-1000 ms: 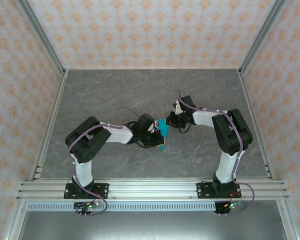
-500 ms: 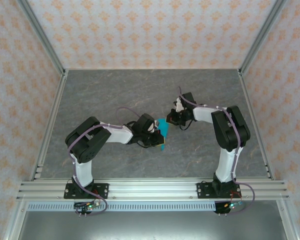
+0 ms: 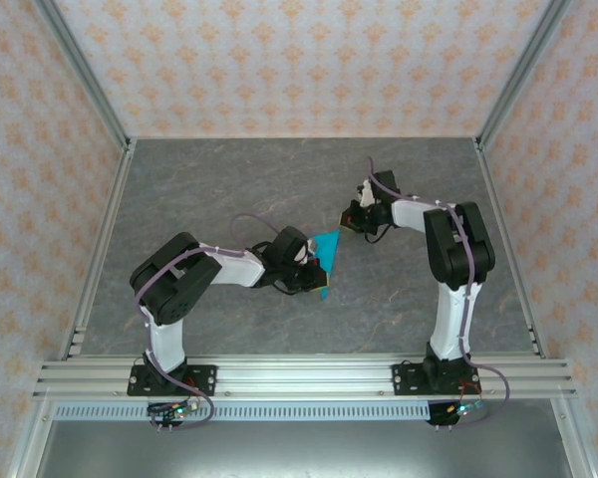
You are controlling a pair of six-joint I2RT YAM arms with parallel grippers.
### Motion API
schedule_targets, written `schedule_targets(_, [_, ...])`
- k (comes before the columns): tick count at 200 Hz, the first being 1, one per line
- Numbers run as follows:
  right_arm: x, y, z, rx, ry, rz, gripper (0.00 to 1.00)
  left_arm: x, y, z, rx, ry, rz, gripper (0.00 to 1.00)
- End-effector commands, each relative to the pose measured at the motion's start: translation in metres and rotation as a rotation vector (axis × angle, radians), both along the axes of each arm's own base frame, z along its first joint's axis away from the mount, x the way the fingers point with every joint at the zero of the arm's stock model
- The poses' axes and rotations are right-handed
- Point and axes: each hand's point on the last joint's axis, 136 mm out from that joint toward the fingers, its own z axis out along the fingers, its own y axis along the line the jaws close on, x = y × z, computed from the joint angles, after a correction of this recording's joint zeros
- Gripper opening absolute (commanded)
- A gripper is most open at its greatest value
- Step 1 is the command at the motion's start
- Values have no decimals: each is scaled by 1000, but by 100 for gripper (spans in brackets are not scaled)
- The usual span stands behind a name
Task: Fold a paper plane with a square sheet of paper (fold left side to right side)
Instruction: Fold the wing for the fifth time at the center of the table.
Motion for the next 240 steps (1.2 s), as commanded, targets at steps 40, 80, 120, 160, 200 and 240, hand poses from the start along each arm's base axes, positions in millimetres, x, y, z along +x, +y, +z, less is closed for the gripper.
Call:
schedule_targets(40, [-10, -12, 63, -13, -142, -23, 0, -30, 32, -45, 185, 132, 22, 0])
schedule_targets(80, [-64, 34, 58, 106, -95, 50, 0, -28, 31, -42, 181, 126, 21, 0])
schedule_targets(120, [-83, 56, 19, 115, 12, 57, 0, -27, 29, -40, 175, 122, 18, 1])
schedule_targets(160, [-90, 48, -15, 36, 107, 34, 0, -21, 24, -18, 133, 73, 15, 2])
schedule_targets(200, [-100, 35, -32, -54, 160, 32, 0, -15, 15, 18, 63, -6, -9, 7])
schedule_targets(240, [-104, 35, -39, -67, 176, 39, 0, -16, 6, 51, -14, -52, -43, 8])
